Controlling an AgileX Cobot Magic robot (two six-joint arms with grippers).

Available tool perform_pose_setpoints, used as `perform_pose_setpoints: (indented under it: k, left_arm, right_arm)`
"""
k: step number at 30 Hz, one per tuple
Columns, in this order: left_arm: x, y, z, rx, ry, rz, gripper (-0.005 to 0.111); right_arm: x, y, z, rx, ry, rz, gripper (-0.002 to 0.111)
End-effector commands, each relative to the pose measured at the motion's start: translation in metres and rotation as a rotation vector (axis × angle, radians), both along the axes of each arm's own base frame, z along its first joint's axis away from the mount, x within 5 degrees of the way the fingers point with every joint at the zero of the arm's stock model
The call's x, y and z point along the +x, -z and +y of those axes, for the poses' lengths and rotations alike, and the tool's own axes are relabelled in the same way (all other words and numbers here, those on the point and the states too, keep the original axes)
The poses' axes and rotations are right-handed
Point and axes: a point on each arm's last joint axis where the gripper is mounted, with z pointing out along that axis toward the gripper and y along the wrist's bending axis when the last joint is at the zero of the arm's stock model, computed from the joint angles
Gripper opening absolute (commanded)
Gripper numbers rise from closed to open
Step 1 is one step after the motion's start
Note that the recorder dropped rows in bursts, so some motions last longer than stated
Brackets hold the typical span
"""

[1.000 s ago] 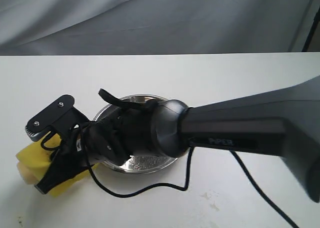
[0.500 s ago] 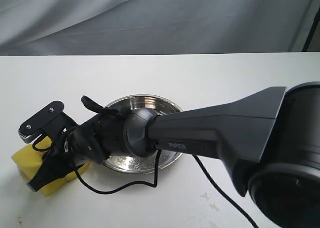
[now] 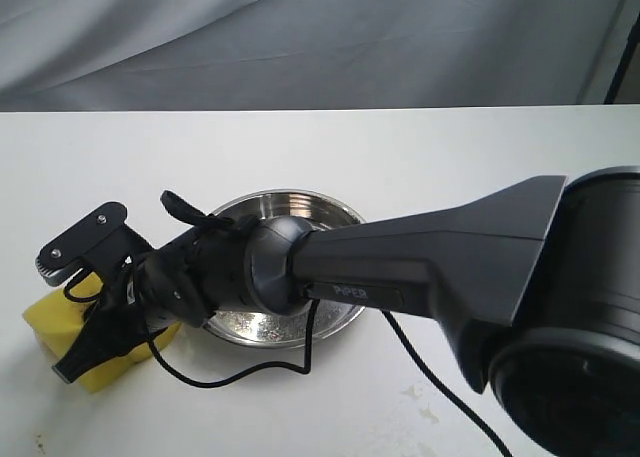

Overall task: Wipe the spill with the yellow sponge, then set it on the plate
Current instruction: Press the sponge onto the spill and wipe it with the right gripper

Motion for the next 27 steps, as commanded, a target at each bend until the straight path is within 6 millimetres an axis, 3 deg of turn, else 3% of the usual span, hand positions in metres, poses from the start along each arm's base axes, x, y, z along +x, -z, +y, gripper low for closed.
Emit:
perform_pose_setpoints:
  k: [1, 13, 27]
  left_arm:
    - [0.000, -0.002, 0.000, -0.006, -0.001, -0.014, 0.000]
    - [0.000, -0.002, 0.000, -0.006, -0.001, -0.014, 0.000]
    - [0.000, -0.002, 0.000, -0.006, -0.001, -0.014, 0.000]
  right_arm:
    - [0.000, 0.007, -0.003, -0.040, -0.013, 0.011, 0.000]
    - [0.005, -0.042, 0.000, 0.096, -0.015, -0.111, 0.000]
    - [0.011, -0.020, 0.007, 0.141, -0.010, -0.163, 0.000]
